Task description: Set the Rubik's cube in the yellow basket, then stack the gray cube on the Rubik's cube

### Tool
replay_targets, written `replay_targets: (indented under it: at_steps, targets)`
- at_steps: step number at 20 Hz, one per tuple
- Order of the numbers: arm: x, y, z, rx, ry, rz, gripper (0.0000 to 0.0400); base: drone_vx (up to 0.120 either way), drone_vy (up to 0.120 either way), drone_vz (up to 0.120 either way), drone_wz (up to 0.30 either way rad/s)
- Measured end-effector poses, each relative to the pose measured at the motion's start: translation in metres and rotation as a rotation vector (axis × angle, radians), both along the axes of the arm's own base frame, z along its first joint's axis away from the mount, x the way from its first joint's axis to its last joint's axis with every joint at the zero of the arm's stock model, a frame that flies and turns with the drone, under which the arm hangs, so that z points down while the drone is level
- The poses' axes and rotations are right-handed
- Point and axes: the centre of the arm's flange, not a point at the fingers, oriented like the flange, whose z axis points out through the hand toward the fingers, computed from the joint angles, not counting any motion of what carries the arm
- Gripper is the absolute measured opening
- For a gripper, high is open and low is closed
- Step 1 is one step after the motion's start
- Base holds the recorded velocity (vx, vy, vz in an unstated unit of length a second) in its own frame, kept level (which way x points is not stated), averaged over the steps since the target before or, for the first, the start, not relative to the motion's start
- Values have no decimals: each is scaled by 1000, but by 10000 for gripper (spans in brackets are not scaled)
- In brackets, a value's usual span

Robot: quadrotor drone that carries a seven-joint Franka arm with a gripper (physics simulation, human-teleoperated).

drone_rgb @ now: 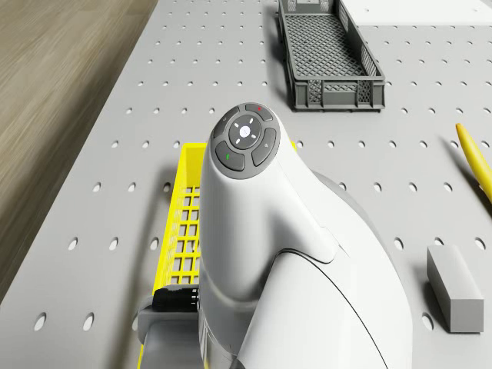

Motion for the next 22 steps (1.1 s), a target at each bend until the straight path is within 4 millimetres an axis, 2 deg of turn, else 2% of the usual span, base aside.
replay_targets:
  at_steps: [2, 7, 10, 16, 22]
  targets:
    - [0, 0, 0, 0, 0, 0, 325, 120, 0, -100, 0]
    - [0, 0, 0, 0, 0, 0, 325, 120, 0, 0, 0]
    - [0, 0, 4, 0, 0, 0, 325, 0, 0, 0, 0]
    - [0, -1, 25, 0, 0, 0, 325, 0, 0, 0, 0]
    - [0, -12, 38, 0, 0, 0, 325, 0, 0, 0, 0]
